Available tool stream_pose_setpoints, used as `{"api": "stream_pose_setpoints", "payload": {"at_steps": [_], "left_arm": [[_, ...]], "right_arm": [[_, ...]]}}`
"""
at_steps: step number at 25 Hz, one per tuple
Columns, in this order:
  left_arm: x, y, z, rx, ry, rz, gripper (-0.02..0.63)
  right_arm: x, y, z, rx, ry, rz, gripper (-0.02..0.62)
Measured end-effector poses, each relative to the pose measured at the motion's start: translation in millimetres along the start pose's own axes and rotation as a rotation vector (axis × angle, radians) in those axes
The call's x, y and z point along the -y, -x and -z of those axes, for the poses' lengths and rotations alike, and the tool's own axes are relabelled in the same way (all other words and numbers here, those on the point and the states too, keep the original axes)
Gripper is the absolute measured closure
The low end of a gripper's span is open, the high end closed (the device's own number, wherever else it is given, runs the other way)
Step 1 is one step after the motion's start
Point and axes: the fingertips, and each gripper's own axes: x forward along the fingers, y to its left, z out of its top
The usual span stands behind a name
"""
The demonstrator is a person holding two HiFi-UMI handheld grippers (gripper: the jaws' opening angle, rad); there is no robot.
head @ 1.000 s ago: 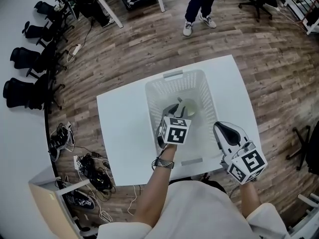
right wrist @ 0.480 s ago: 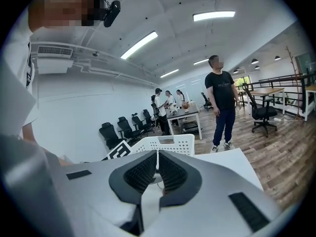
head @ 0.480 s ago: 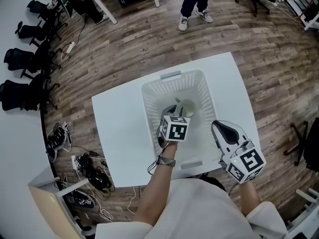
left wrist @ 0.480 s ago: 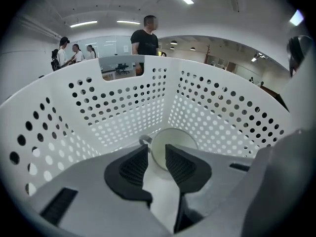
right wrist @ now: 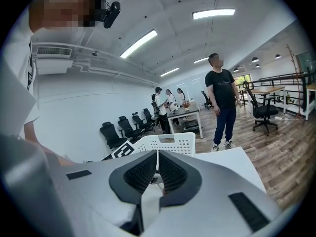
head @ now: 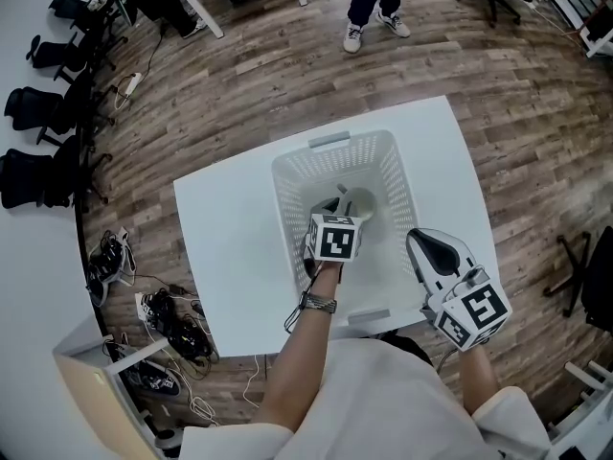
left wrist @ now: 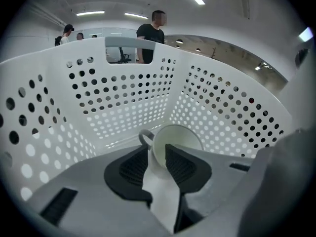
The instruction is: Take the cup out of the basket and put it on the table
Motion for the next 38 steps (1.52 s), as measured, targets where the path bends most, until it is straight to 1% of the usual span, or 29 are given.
{"api": "stream_pose_setpoints", "payload": {"at_steps": [6,9,10,14,17,27,33,38], "left_arm": [[-2,-4,3,-0.014,0.029,0.013,0.5],[-1,-6,4,-0.007,0.029,0.004,0.502],[-1,-7,3,-0.003,0.025,-0.003,0.512],[-3,-8,1,0.0,-0.017,-0.042,0.571],[-1,-8,1,-0.003,-0.056,-0.061,0.574],[-1,-6,-1,-0.002,-0.115,-0.079,0.575],[1,7,-18,0.035,-0.135,-0.08,0.575],[7,24,-34,0.081,-0.151,-0.076,0.575]], "right_arm": [[-2,-1,1,-0.001,-0.001,-0.004,0.577],[0,2,3,0.002,-0.001,-0.004,0.577],[1,2,3,0.003,-0.001,-0.004,0.577],[1,1,1,0.003,-0.003,-0.009,0.577],[2,3,1,0.005,-0.004,-0.008,0.577],[2,11,4,0.016,-0.006,-0.001,0.577],[3,20,3,0.022,-0.005,0.001,0.577],[-1,25,-3,0.052,0.007,-0.011,0.577]]}}
